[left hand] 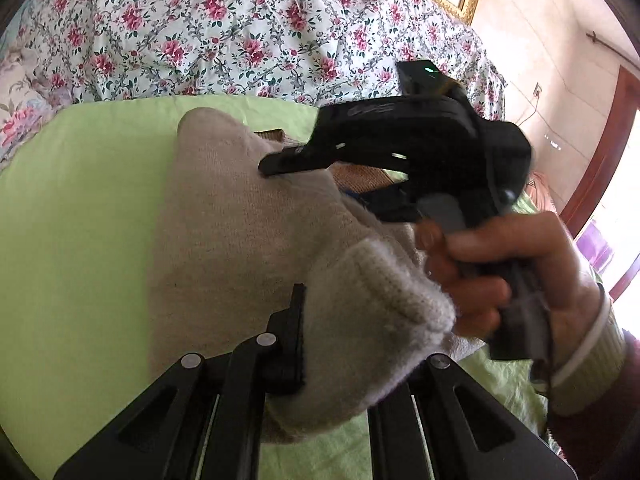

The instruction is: Fold small clothes

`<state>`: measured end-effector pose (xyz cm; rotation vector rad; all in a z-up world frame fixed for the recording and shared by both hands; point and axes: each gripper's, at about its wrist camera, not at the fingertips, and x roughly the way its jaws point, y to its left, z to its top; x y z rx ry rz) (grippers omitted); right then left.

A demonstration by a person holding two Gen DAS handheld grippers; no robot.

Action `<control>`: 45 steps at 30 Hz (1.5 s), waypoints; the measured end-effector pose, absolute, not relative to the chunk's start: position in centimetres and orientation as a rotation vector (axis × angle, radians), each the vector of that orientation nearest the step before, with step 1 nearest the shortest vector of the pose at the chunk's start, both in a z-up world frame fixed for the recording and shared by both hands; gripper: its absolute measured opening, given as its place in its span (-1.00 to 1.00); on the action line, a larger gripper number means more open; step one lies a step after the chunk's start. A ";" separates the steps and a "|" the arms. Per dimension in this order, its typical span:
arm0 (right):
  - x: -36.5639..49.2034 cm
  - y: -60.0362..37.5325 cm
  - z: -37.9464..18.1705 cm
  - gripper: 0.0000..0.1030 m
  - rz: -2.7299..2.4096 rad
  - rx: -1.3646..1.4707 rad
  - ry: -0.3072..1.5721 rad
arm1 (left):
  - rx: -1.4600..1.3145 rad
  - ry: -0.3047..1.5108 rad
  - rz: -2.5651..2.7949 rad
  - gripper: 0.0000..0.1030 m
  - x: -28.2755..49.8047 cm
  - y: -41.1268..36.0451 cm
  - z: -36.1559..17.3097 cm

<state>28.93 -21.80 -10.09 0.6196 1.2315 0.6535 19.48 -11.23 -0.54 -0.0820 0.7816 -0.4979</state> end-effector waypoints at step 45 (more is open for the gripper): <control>23.7 -39.9 -8.9 0.47 0.361 0.536 1.106 | -0.114 0.868 -0.636 0.95 20.5 -15.4 1.0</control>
